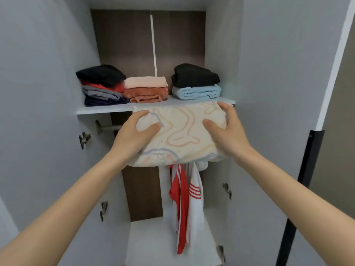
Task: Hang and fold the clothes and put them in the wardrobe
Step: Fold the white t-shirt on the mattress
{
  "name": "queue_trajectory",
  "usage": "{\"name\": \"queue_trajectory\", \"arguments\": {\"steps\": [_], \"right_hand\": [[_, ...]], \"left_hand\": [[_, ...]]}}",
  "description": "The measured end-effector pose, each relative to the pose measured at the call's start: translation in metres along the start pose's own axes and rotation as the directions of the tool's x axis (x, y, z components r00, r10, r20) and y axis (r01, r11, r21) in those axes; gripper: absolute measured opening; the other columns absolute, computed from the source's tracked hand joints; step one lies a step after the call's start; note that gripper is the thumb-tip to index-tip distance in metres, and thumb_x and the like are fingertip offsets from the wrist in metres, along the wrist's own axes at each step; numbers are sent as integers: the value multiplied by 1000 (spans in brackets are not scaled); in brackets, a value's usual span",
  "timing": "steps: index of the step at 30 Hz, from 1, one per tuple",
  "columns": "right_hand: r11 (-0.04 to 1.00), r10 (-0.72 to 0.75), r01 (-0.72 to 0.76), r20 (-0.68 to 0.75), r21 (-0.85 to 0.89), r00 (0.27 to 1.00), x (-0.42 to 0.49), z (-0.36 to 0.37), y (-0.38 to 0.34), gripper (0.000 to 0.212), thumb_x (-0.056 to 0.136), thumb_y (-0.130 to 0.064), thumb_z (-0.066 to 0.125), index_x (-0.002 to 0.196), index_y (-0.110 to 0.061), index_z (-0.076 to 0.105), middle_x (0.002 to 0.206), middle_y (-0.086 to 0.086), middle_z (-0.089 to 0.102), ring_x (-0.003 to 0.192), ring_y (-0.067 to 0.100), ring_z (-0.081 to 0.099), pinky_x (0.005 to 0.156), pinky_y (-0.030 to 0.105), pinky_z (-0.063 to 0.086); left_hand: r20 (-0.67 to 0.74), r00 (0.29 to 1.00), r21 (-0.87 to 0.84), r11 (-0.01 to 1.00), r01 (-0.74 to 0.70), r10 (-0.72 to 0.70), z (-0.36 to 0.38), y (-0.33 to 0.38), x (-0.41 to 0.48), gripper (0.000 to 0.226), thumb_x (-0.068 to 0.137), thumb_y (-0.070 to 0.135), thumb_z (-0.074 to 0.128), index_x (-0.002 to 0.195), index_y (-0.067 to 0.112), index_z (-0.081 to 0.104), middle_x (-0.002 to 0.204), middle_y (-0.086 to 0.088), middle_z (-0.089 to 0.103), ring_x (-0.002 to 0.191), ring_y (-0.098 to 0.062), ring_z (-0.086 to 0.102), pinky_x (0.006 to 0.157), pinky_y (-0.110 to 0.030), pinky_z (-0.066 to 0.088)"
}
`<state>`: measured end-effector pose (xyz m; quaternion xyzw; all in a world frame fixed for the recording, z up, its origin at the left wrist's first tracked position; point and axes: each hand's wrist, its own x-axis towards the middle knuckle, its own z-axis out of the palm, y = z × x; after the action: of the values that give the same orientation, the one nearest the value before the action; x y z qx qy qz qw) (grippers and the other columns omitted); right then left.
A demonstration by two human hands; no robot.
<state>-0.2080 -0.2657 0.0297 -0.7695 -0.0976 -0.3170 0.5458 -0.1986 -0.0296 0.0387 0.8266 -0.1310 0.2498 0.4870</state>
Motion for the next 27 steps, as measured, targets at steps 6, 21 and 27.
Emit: {"name": "queue_trajectory", "arguments": {"steps": [6, 21, 27], "right_hand": [[986, -117, 118, -19, 118, 993, 116, 40, -5, 54, 85, -24, 69, 134, -29, 48, 130, -14, 48, 118, 8, 45, 95, 24, 38], [973, -193, 180, 85, 143, 977, 375, 155, 17, 48, 88, -32, 62, 132, -35, 44, 114, -14, 48, 99, 10, 45, 70, 20, 36], [974, -225, 224, 68, 26, 972, 451, 217, 32, 45, 93, -35, 54, 136, -32, 43, 133, -4, 51, 109, 17, 48, 80, 27, 33]], "left_hand": [[-129, 988, 95, 993, -75, 87, -17, 3, 98, 54, 85, 46, 62, 134, 31, 45, 120, 19, 43, 108, -4, 42, 81, -22, 34], [-217, 973, 260, 966, -17, 76, -45, -27, 352, 54, 85, 35, 67, 135, 26, 49, 142, 1, 45, 126, -18, 45, 102, -31, 38], [-261, 964, 260, 965, 18, 53, -53, -82, 449, 48, 86, 29, 65, 132, 25, 52, 137, -1, 49, 112, -15, 49, 90, -26, 37]]}}
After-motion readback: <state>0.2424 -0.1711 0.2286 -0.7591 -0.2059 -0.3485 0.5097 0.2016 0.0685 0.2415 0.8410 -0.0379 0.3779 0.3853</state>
